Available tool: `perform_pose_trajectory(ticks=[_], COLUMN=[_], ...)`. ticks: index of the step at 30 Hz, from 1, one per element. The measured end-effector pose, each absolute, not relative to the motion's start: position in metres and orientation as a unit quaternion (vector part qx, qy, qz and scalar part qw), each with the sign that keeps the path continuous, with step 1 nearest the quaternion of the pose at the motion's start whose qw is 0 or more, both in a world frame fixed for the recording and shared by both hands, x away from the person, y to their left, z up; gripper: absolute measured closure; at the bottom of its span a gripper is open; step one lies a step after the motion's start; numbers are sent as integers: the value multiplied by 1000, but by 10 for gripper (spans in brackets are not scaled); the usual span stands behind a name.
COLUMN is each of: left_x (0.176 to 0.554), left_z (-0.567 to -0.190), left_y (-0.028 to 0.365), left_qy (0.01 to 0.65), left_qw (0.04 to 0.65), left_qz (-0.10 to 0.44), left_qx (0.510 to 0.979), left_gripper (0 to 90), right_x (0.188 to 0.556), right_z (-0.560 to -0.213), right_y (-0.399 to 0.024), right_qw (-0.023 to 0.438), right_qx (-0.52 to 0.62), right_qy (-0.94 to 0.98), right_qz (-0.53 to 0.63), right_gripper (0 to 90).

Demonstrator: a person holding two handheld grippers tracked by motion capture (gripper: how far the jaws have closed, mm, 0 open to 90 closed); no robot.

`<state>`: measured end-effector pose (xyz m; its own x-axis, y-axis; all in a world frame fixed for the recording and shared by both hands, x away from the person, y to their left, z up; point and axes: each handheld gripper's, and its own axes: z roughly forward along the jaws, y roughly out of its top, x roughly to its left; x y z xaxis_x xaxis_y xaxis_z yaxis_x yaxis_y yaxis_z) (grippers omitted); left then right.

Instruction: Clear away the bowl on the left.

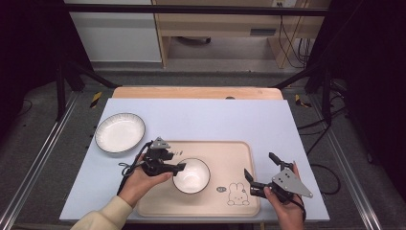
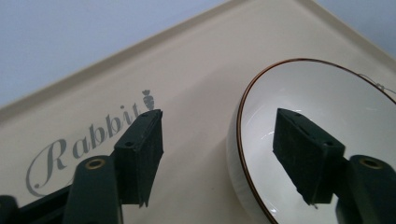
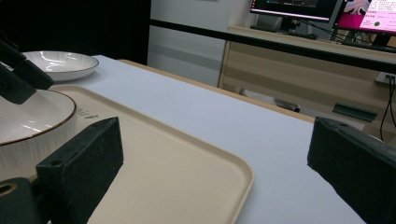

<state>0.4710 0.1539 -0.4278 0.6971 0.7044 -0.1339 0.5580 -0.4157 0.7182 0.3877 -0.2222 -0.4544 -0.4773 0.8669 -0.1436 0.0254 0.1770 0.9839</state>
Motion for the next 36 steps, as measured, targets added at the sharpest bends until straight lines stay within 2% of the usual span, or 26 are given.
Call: perform_pose_trajectory(ticks=[8, 15, 23, 36], left_x=[464, 458, 455, 453], left_z=[-420, -412, -402, -391], left_y=[147, 144, 151, 181], left_qy=[327, 289, 287, 295], left_qw=[391, 426, 467, 499], left_qz=[124, 131, 138, 137], left_qx=[851, 847, 825, 803], left_gripper=[192, 109, 62, 55], right_x=[388, 387, 387, 387], right_z=[-454, -455, -454, -454], right_y=[-221, -221, -221, -222], right_qw=[383, 381, 382, 383], right_qx=[336, 336, 337, 338], right_qy=[664, 666, 664, 664], right_qz=[546, 546, 547, 547], right_gripper=[36, 35, 34, 33])
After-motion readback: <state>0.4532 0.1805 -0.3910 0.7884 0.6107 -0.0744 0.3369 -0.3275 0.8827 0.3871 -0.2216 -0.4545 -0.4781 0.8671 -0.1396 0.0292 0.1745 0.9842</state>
